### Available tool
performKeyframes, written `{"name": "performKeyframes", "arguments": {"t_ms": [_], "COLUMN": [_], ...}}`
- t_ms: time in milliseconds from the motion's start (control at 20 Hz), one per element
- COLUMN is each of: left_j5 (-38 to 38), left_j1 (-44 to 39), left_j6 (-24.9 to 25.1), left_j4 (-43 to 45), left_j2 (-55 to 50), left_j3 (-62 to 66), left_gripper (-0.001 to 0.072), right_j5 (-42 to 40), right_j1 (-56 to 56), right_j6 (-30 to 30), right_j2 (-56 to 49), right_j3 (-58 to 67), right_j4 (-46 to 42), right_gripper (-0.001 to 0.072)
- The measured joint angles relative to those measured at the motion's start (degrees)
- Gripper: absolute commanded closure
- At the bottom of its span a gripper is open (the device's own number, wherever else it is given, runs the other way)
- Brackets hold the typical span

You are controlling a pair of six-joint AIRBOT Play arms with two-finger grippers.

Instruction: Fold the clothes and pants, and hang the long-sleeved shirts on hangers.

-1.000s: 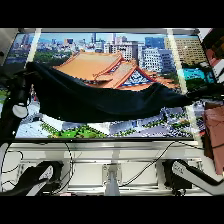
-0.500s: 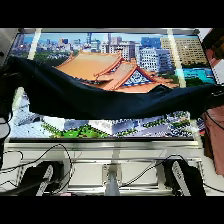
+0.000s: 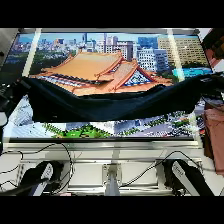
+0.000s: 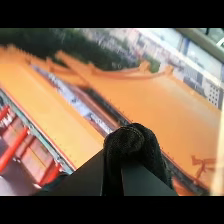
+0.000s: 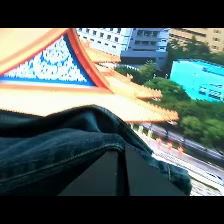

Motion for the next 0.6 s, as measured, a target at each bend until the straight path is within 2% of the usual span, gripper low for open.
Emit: {"name": "performKeyframes", "arguments": {"t_ms": [250,350,600], "left_j5": [6.0,6.9,9.4], "left_j1": [0.0,-1.0,-4.5], "left_j6": [-0.7,1.9,9.0], "left_j4": [-16.3,-19.2,-22.1], "left_j2": [-16.7,-23.2,-35.8], "left_j3": [6.4,11.7,23.2], "left_gripper": [0.0635,0.0634,0.0634], "right_j5": [-12.6,-20.3,-45.9], "right_j1": [3.0,6.1,15.1], "right_j6": [0.1,0.2,1.1], "right_j2": [-16.0,-21.2,-30.4], "right_j3": [2.9,4.4,5.9], "right_j4": [7.1,8.3,9.5], "right_gripper": [0.0697,0.0696,0.0696]}}
